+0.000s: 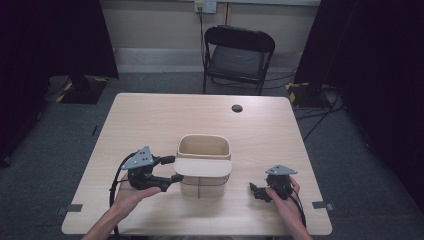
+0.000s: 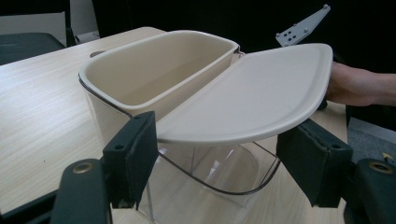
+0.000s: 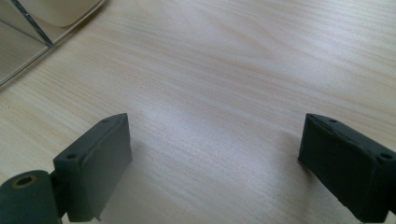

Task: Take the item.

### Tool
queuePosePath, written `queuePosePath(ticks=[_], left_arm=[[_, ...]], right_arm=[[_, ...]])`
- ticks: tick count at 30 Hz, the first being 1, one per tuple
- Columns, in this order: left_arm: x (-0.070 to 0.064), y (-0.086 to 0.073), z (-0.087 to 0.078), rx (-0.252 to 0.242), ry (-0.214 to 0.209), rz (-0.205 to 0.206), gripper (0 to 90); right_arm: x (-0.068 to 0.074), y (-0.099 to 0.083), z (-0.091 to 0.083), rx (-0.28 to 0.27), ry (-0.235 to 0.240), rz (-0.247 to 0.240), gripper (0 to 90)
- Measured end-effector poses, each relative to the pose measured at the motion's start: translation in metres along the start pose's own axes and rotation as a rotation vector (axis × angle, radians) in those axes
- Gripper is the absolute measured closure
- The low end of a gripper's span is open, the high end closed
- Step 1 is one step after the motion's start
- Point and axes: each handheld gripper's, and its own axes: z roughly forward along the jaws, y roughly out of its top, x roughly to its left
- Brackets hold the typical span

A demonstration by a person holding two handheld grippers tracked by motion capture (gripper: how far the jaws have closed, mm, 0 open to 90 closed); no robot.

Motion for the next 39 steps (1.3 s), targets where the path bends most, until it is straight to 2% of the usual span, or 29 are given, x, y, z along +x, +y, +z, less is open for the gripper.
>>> queuePosePath(ticks=[17, 19, 33, 39], left_arm=[[0.002, 0.007, -0.001, -0.008, -0.006, 0.001, 30.8], [0.003, 0.008, 0.000, -0.021, -0.007, 0.004, 31.0], [0.001, 0.012, 0.005, -0.025, -0.027, 0.013, 35.0], [0.000, 0.015, 0.006, -0.018, -0.047, 0.008, 37.3]], right_arm=[[0.000, 0.000, 0.000, 0.000, 0.000, 0.000, 8.6], [0.000, 0.000, 0.000, 0.000, 0.000, 0.000, 8.6], [0.000, 0.000, 0.000, 0.000, 0.000, 0.000, 8.6], [0.000, 0.000, 0.000, 0.000, 0.000, 0.000, 8.6]])
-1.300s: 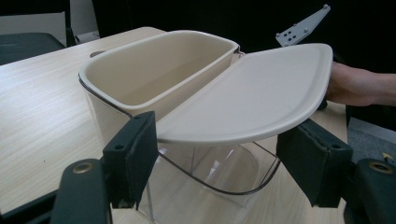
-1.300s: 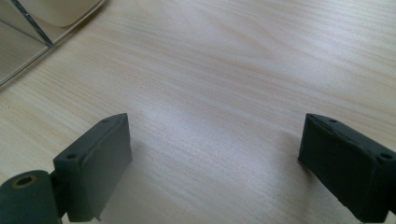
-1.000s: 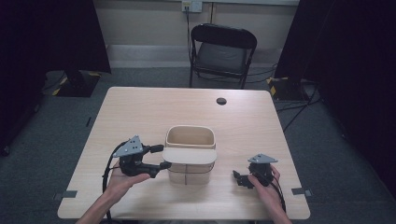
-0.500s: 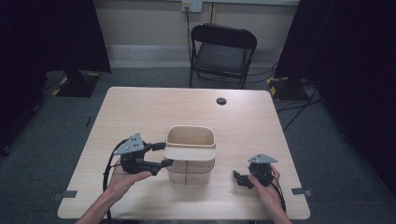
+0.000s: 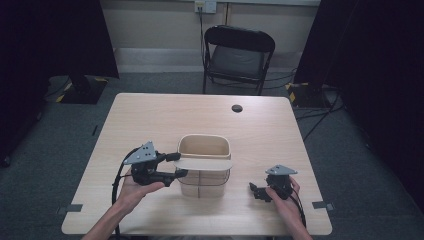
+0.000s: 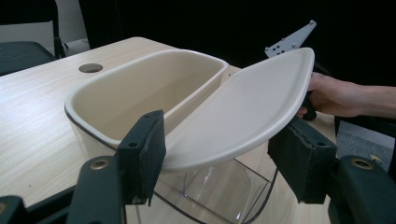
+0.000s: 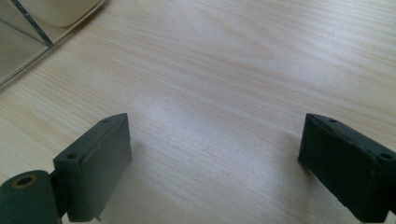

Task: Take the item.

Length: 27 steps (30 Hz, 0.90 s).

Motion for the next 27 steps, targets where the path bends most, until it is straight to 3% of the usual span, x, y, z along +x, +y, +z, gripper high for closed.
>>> queuePosePath(ticks=[27], left_arm=[[0.005, 0.012, 0.003, 0.010, -0.024, -0.018, 47.5]], right_arm=[[0.000, 0.000, 0.000, 0.000, 0.000, 0.000, 8.6]])
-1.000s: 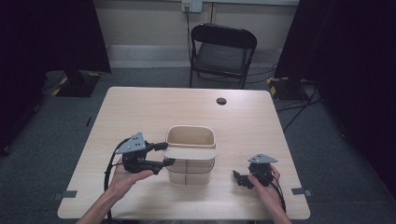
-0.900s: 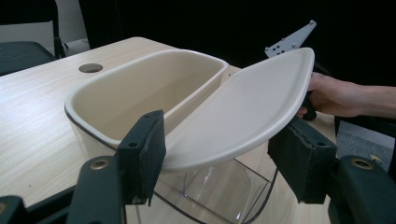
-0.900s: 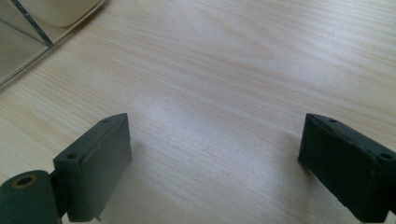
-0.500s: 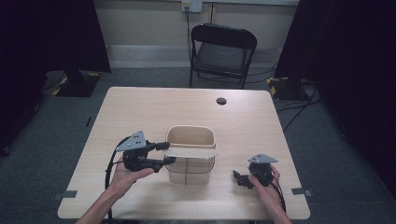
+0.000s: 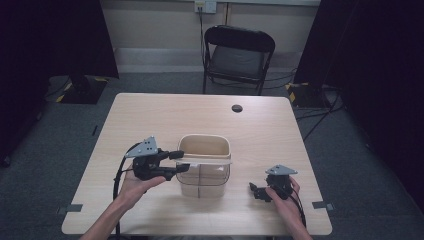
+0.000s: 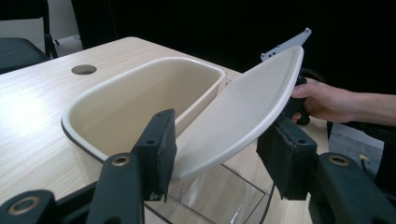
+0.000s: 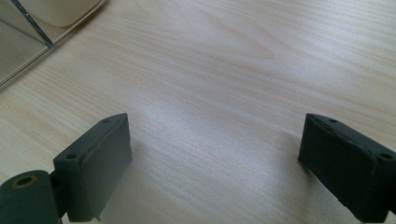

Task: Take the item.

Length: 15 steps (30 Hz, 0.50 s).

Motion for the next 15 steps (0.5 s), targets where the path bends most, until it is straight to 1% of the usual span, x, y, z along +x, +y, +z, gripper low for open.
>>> queuePosePath(ticks=[7, 9, 10, 13, 14, 15], left_arm=[[0.0032, 0.0004, 0.0004, 0.005, -0.002, -0.007, 48.5], [0.0034, 0.0011, 0.0006, 0.004, -0.005, -0.001, 48.8], [0.0039, 0.0020, 0.0001, 0.015, -0.002, 0.010, 49.8], [0.0041, 0.0042, 0.0015, 0.010, -0.004, 0.005, 51.3], [0.0045, 0.0047, 0.0017, 0.007, -0.005, -0.003, 51.3], [0.0056, 0.0052, 0.0014, 0.010, -0.004, 0.001, 52.0]], right_arm=[[0.0000, 0.0000, 0.0000, 0.000, 0.000, 0.000, 8.6], [0.0000, 0.0000, 0.0000, 0.000, 0.000, 0.000, 8.6], [0.0000, 0.0000, 0.0000, 0.000, 0.000, 0.000, 8.6], [0.0000, 0.0000, 0.0000, 0.000, 0.000, 0.000, 8.6], [0.0000, 0.0000, 0.0000, 0.000, 0.000, 0.000, 8.6], [0.0000, 0.0000, 0.0000, 0.000, 0.000, 0.000, 8.6]])
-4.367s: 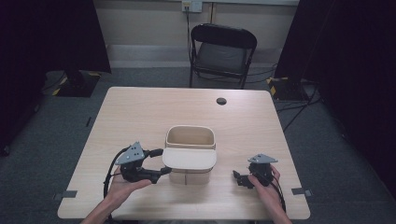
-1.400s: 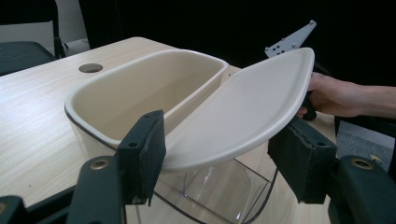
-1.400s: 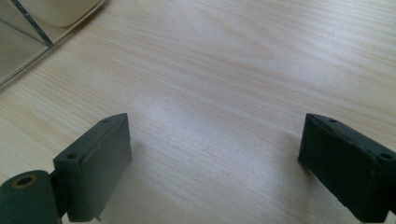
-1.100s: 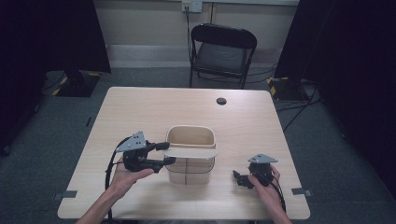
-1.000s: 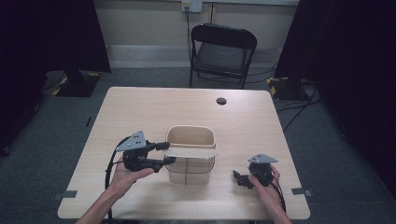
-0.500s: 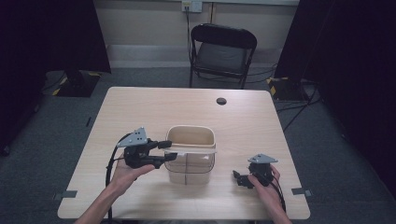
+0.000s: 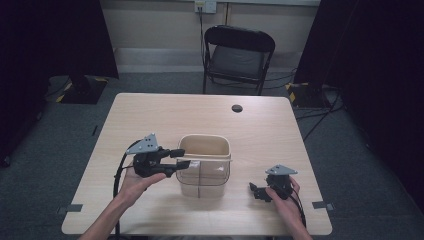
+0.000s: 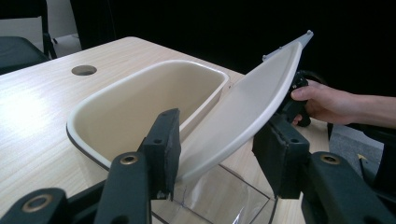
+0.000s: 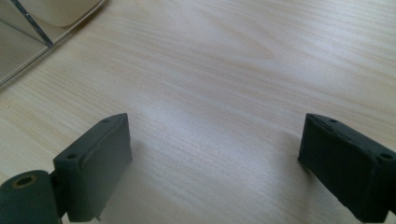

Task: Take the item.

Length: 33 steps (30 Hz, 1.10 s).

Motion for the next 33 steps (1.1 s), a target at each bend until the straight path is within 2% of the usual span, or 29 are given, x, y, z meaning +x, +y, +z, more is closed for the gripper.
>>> queuePosePath(ticks=[9, 14, 33], left_arm=[[0.003, 0.003, 0.000, 0.010, -0.005, -0.006, 53.3], [0.005, 0.003, 0.001, -0.001, -0.005, -0.024, 54.1], [0.012, 0.005, 0.003, -0.005, 0.004, -0.042, 57.0]], right_arm=[[0.000, 0.000, 0.000, 0.000, 0.000, 0.000, 8.6], [0.000, 0.000, 0.000, 0.000, 0.000, 0.000, 8.6], [0.000, 0.000, 0.000, 0.000, 0.000, 0.000, 8.6]])
